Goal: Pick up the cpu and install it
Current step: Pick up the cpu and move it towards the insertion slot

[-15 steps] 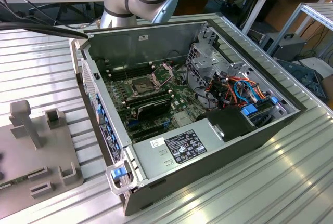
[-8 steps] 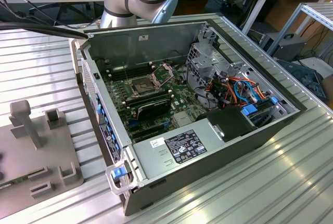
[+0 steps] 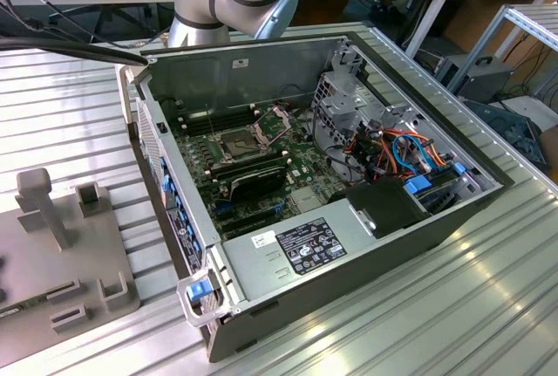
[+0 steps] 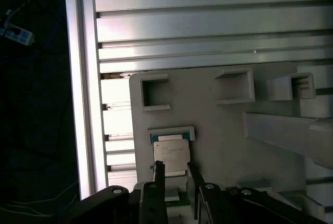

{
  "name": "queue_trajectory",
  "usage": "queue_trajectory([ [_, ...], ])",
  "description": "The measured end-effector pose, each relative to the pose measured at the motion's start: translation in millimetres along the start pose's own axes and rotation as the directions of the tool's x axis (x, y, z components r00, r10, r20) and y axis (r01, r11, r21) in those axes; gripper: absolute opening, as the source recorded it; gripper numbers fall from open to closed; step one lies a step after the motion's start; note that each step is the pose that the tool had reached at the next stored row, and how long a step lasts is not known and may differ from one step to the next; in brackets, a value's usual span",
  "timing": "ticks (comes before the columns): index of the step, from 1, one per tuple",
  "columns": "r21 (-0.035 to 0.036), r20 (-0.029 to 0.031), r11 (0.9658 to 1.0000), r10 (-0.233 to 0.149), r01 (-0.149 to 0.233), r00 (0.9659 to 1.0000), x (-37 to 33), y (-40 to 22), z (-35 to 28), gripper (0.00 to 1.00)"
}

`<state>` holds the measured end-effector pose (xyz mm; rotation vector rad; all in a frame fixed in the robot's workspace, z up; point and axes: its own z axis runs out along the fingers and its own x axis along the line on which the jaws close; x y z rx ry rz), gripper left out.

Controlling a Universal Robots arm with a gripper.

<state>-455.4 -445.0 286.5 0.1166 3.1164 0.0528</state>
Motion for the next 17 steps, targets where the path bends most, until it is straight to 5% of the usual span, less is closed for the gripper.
queue_trajectory([
  [5, 0.0, 0.0, 1.0, 0.0, 0.0, 1.0, 0.0, 0.0, 0.0, 0.54],
  [17, 0.0002, 0.0, 1.0, 0.0, 0.0, 1.0, 0.0, 0.0, 0.0, 0.55],
])
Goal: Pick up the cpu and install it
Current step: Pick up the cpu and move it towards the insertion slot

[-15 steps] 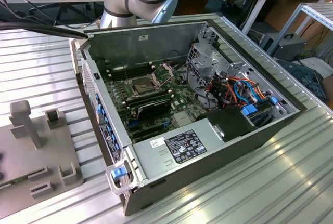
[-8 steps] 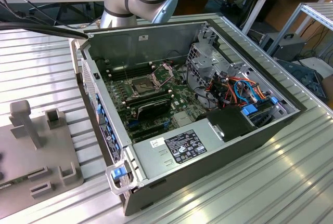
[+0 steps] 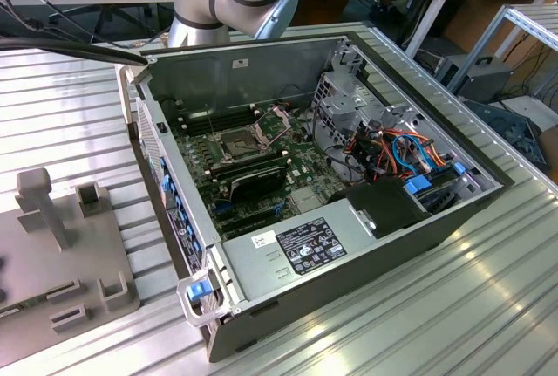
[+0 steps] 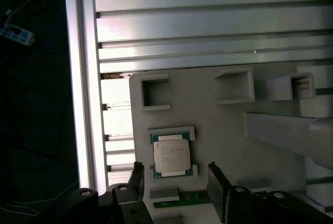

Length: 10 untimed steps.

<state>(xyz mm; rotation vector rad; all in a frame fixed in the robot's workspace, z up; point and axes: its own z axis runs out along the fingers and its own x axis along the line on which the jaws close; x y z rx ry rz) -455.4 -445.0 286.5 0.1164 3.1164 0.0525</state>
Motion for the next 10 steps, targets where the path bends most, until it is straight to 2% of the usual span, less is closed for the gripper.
queue_trajectory([
  [1, 0.0001, -0.0001, 1.0, 0.0, 0.0, 1.0, 0.0, 0.0, 0.0, 0.62],
  [10, 0.0001, 0.0, 1.0, 0.0, 0.0, 1.0, 0.0, 0.0, 1.3, 0.62],
])
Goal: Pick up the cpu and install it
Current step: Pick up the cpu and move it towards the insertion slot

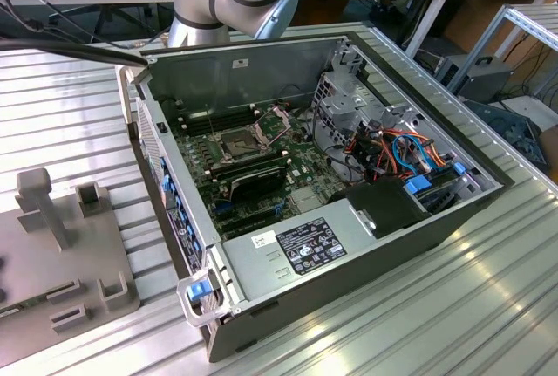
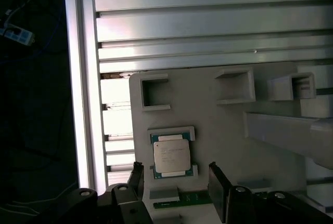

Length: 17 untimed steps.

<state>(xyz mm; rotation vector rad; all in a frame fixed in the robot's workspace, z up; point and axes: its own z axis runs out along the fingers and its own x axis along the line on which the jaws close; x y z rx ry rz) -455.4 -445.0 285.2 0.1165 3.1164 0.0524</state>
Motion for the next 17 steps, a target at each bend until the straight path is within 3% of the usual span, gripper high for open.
queue_trajectory([
  [17, -0.0001, 0.0, 1.0, 0.0, 0.0, 1.0, 0.1, -0.1, 3.9, 0.62],
])
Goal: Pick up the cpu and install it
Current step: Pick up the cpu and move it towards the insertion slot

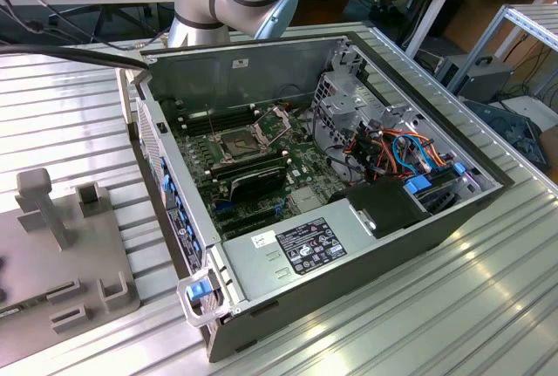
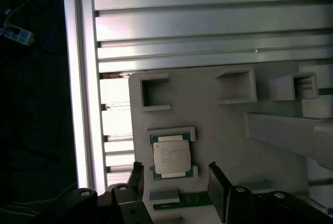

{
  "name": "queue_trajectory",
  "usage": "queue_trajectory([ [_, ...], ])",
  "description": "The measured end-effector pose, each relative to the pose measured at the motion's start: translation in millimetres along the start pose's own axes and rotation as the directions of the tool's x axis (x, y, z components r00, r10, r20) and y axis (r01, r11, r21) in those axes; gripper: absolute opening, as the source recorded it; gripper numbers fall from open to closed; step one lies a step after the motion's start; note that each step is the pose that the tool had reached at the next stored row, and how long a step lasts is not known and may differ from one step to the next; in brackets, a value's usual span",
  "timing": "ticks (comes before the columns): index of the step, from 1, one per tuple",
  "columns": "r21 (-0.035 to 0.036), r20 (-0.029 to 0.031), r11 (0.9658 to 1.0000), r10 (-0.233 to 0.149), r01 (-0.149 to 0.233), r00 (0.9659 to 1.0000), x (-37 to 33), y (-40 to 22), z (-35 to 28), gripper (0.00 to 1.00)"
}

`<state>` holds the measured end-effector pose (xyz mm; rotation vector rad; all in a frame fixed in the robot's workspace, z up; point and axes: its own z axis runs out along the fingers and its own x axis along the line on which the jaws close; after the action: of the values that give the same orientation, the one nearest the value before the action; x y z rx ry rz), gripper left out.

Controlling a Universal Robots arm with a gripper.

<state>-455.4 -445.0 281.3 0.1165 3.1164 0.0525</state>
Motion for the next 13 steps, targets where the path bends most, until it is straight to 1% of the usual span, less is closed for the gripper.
queue_trajectory([
  [6, 0.0, 0.0, 1.0, 0.0, 0.0, 1.0, 0.1, -0.2, 4.9, 0.62],
  [9, 0.0, 0.0001, 1.0, 0.0, 0.0, 1.0, 0.2, -0.3, 8.4, 0.62],
  [13, 0.0, 0.0, 1.0, 0.0, 0.0, 1.0, 0.2, -0.4, 10.9, 0.62],
])
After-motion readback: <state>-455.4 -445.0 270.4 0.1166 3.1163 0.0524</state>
